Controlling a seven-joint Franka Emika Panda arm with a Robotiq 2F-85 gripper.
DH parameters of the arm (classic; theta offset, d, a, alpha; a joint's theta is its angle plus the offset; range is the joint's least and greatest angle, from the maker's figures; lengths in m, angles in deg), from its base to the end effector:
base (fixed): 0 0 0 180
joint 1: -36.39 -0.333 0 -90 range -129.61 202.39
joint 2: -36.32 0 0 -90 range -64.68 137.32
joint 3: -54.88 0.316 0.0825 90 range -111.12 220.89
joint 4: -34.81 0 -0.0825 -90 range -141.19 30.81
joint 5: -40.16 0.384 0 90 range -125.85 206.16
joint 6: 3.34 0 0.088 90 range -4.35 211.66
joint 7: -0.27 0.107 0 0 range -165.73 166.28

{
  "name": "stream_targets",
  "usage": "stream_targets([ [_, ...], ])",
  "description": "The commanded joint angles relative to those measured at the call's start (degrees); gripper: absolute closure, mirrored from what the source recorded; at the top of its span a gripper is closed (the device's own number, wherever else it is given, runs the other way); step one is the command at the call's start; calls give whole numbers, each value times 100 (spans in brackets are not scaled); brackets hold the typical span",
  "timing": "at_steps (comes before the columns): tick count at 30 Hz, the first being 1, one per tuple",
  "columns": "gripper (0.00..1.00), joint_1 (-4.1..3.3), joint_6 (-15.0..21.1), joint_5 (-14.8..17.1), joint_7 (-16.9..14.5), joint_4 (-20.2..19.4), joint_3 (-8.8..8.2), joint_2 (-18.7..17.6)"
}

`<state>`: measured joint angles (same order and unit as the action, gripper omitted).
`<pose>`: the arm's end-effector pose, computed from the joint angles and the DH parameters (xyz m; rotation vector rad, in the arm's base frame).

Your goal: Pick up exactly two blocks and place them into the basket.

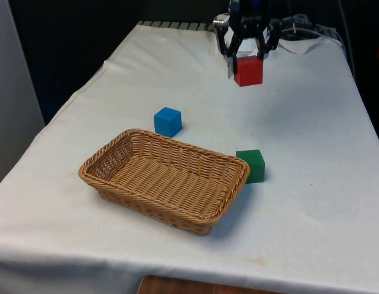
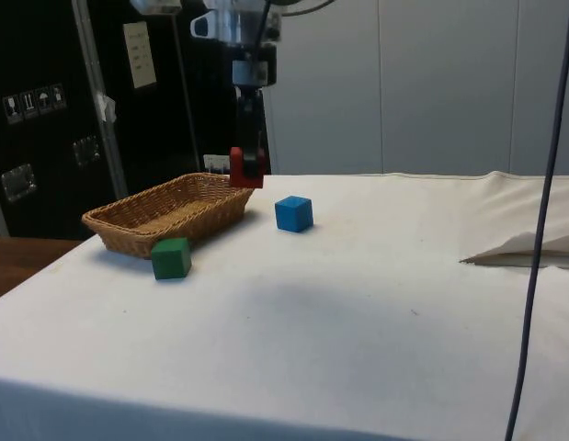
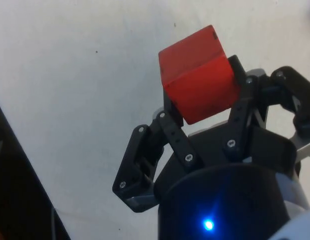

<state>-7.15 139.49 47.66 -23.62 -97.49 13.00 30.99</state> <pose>0.5286 0.0153 0.3258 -3.0874 -0.5489 -0.1875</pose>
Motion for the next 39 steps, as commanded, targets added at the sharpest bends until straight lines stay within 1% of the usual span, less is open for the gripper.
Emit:
stream_targets([
  [1, 100, 0, -155, -23, 34, 109, -6, -109],
  [2, 100, 11, -281, -11, 23, 212, -6, -178],
  [4, 100, 17, -407, -6, 17, 321, -6, -258],
  [5, 100, 11, -304, 0, 0, 264, 0, -212],
  [6, 100, 23, -470, 0, 11, 372, -6, -298],
  [9, 100, 40, -647, 0, 0, 544, -11, -430],
  [11, 100, 69, -796, -6, -17, 722, -23, -561],
  [13, 100, 86, -888, 0, -34, 854, -34, -665],
  [14, 100, 63, -802, 0, -17, 802, -40, -630],
  [15, 100, 92, -928, 0, -46, 917, -46, -716],
  [17, 100, 126, -1026, 52, -97, 1094, -57, -871],
  [21, 100, 195, -1077, 160, -189, 1295, -57, -1089],
  [22, 100, 149, -1014, 115, -138, 1272, -97, -1089],
  [23, 100, 212, -1077, 212, -229, 1341, -63, -1152],
  [25, 100, 235, -1071, 309, -298, 1438, -86, -1283],
  [27, 100, 275, -1060, 476, -413, 1576, -115, -1478],
  [30, 100, 315, -1049, 653, -539, 1696, -143, -1662],
  [31, 100, 246, -1014, 573, -470, 1656, -183, -1627],
  [32, 100, 332, -1037, 728, -584, 1725, -149, -1719],
  [33, 100, 350, -1031, 882, -676, 1788, -172, -1833],
  [36, 100, 390, -1008, 1140, -819, 1879, -189, -2005],
  [39, 100, 401, -1014, 1375, -934, 1977, -229, -2131],
])
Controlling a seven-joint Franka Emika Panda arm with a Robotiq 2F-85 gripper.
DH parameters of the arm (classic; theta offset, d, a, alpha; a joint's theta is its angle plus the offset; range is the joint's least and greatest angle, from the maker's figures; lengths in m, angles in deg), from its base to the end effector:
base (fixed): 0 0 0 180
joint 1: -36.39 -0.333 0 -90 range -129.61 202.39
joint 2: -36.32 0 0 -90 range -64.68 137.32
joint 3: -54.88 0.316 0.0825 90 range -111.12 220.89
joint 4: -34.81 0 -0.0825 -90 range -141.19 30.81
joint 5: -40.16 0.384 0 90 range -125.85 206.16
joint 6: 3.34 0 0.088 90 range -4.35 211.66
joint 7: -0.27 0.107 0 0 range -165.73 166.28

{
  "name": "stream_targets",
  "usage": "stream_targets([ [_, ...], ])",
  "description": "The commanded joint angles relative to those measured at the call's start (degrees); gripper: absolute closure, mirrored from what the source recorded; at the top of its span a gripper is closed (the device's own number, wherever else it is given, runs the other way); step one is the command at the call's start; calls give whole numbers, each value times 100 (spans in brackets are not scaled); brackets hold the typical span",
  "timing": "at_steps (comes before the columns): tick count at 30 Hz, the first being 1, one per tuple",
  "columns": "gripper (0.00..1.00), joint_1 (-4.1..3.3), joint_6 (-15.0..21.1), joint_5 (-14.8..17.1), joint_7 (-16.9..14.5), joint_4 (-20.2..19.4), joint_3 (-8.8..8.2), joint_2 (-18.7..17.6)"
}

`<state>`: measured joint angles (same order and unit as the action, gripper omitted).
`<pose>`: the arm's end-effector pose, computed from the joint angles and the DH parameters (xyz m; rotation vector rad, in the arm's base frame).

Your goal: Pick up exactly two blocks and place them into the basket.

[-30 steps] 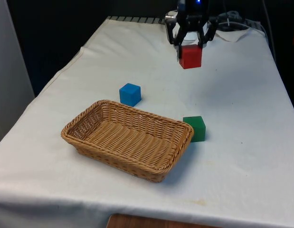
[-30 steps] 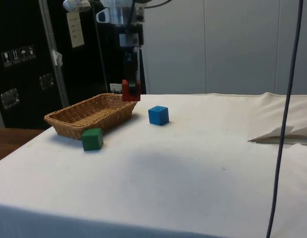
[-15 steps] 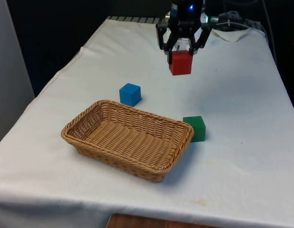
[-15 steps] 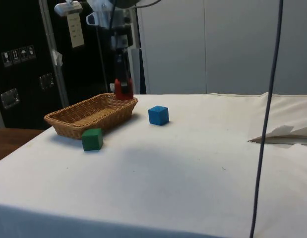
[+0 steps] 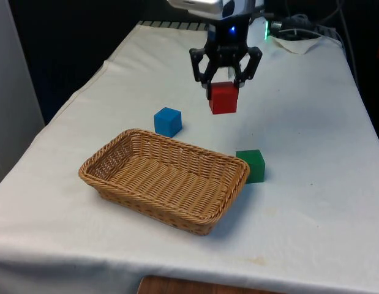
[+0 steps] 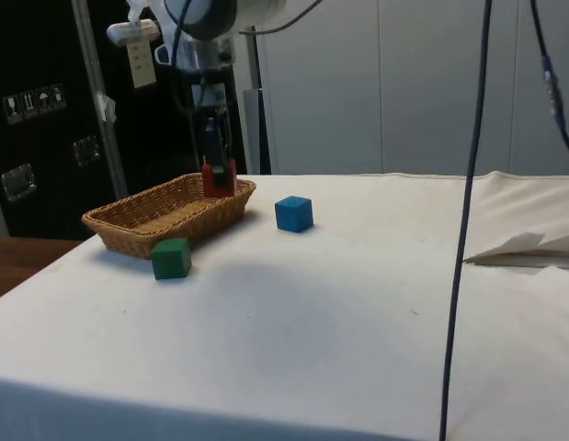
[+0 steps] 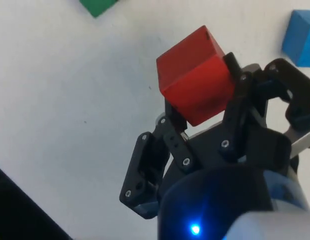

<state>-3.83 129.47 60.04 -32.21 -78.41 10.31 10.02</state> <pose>0.6101 -0.0178 0.2982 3.0349 0.4805 0.0325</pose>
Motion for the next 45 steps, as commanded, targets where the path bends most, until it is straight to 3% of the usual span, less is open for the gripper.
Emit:
stream_targets([
  [1, 100, 11, 0, 86, -40, 40, -11, -52],
  [2, 100, 74, -17, 212, -109, 97, 23, -74],
  [9, 100, 80, -115, 487, -183, 309, -132, -138],
  [10, 100, 46, -46, 470, -166, 275, -149, -155],
  [17, 100, 189, -298, 676, -229, 676, -160, -246],
  [18, 100, 103, -218, 625, -195, 590, -223, -218],
  [19, 100, 206, -321, 710, -246, 728, -160, -269],
  [26, 100, 309, -470, 1134, -424, 1129, -201, -527],
  [27, 100, 315, -481, 1192, -447, 1169, -206, -561],
  [28, 100, 212, -378, 1117, -418, 1026, -286, -493],
  [29, 100, 332, -493, 1255, -470, 1220, -212, -602],
  [37, 100, 441, -573, 1805, -665, 1621, -252, -1014],
  [38, 100, 321, -481, 1753, -659, 1461, -338, -928],
  [39, 100, 338, -481, 1816, -682, 1495, -344, -980],
  [40, 100, 470, -573, 1919, -705, 1696, -252, -1129],
  [45, 100, 556, -539, 2240, -814, 1919, -264, -1524],
])
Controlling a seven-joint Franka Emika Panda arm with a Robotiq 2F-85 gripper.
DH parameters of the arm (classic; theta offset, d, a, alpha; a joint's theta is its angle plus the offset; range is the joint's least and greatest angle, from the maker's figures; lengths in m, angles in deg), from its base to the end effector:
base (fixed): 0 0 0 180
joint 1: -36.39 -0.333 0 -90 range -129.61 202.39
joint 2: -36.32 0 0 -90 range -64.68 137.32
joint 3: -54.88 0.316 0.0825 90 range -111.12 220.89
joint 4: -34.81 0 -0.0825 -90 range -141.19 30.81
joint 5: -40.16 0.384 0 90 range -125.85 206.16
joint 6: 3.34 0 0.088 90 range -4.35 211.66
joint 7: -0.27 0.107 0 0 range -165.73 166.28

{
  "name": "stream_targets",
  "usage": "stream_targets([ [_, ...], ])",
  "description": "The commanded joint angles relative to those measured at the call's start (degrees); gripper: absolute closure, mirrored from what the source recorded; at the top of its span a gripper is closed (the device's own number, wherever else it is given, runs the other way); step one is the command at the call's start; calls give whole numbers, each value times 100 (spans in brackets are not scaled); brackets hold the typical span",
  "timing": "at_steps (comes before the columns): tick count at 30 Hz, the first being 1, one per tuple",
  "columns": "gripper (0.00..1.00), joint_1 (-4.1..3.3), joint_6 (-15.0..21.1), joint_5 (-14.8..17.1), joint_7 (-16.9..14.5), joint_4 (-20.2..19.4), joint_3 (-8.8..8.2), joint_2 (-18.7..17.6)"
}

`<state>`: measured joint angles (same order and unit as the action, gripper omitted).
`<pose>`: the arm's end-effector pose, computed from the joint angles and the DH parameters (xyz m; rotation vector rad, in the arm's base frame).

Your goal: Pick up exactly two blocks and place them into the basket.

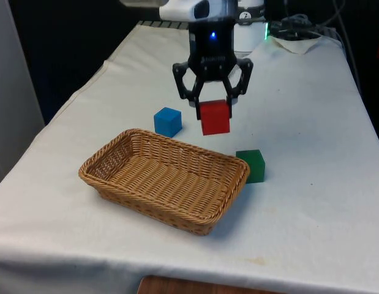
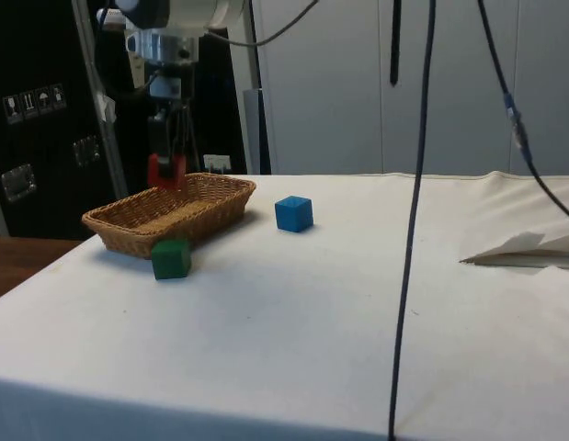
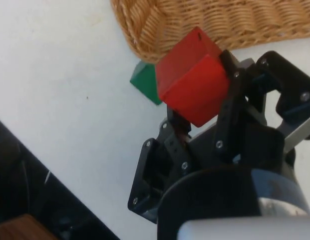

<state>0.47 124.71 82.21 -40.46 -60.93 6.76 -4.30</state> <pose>0.6848 -0.0437 0.3061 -3.0848 -0.3487 -0.2651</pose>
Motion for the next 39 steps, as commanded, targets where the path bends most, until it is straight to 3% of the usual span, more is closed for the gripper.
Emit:
stream_targets([
  [1, 100, 132, -63, 74, -6, 212, 80, -160],
  [2, 100, 11, 0, 69, -29, 46, -11, -80],
  [3, 100, 143, -57, 132, -29, 252, 69, -241],
  [6, 100, 189, -40, 350, -109, 424, 11, -544],
  [10, 100, 229, -40, 561, -155, 596, -52, -837],
  [11, 100, 120, 6, 533, -166, 441, -109, -739],
  [12, 100, 235, -40, 613, -166, 636, -74, -905],
  [13, 100, 252, -40, 699, -178, 722, -109, -1043],
  [20, 100, 309, -23, 940, -183, 980, -235, -1444],
  [21, 100, 252, 0, 945, -195, 917, -264, -1409],
  [22, 100, 327, -17, 974, -183, 1008, -246, -1495],
  [26, 100, 395, 0, 1112, -172, 1140, -281, -1719],
  [30, 100, 424, -63, 1238, -155, 1289, -367, -1879],
  [31, 100, 378, 6, 1272, -189, 1232, -384, -1879],
  [32, 100, 430, -74, 1255, -155, 1312, -384, -1902],
  [34, 100, 441, -86, 1278, -155, 1335, -407, -1919],
  [36, 93, 453, -92, 1289, -155, 1341, -418, -1925],
  [37, 84, 458, -92, 1289, -155, 1341, -418, -1925],
  [38, 74, 418, -40, 1295, -178, 1278, -430, -1908],
  [39, 74, 464, -92, 1295, -155, 1341, -418, -1925],
])
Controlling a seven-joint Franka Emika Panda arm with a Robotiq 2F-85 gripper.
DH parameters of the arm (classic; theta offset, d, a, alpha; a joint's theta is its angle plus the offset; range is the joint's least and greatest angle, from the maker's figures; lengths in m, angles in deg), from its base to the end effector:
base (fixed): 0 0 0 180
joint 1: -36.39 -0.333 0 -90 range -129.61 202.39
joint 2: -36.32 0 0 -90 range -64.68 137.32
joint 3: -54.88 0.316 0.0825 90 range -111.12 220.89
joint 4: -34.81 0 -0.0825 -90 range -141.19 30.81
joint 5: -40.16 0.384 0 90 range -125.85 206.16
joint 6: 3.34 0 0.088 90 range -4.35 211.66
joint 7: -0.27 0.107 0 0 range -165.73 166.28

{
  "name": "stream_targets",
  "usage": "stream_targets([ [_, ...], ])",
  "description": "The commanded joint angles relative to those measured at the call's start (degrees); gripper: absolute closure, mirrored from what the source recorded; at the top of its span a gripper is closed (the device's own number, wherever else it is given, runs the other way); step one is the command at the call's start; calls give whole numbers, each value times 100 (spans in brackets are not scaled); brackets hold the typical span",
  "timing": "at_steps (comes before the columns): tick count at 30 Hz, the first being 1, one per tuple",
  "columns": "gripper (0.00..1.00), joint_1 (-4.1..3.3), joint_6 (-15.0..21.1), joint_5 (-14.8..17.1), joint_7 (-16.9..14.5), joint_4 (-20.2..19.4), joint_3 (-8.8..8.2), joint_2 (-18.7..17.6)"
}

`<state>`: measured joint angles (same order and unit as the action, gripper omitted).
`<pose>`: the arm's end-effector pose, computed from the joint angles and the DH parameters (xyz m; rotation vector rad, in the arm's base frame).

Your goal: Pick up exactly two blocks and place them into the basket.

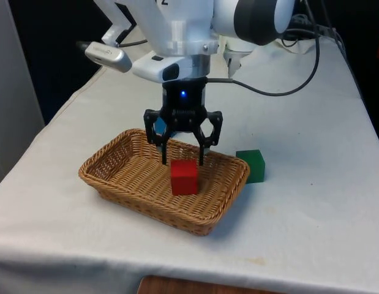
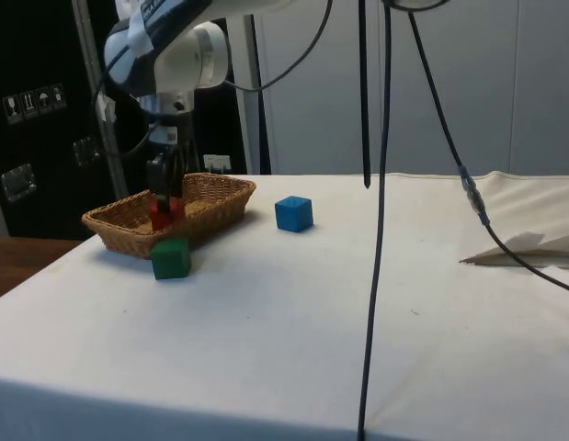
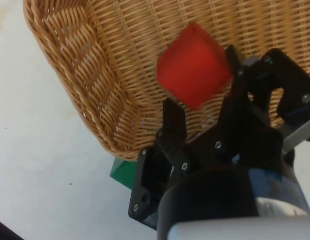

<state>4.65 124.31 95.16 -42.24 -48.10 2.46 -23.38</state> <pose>0.7268 -0.0816 0.2294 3.0660 0.2526 0.2835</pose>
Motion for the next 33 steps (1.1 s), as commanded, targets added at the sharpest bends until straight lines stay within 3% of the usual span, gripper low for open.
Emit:
stream_targets([
  [1, 65, 46, -52, 0, 29, 57, 11, -17],
  [2, 44, 52, -52, 0, 29, 63, 11, -17],
  [6, 4, 57, -46, 0, 29, 63, 11, -17],
  [7, 1, 11, 0, 0, 6, 6, 0, 0],
  [8, 1, 57, -46, 0, 29, 63, 11, -17],
  [10, 0, 63, -46, 0, 29, 63, 11, -17],
  [16, 0, 29, -80, -17, 57, 17, -40, 46],
  [23, 0, -183, -286, -23, 166, -183, -315, 281],
  [24, 0, -149, -286, 0, 138, -132, -286, 241],
  [29, 0, -355, -344, -52, 195, -418, -476, 510],
  [31, 0, -413, -367, -63, 206, -498, -533, 596],
  [32, 0, -372, -344, -23, 166, -458, -493, 561],
  [33, 0, -441, -378, -69, 206, -533, -561, 630],
])
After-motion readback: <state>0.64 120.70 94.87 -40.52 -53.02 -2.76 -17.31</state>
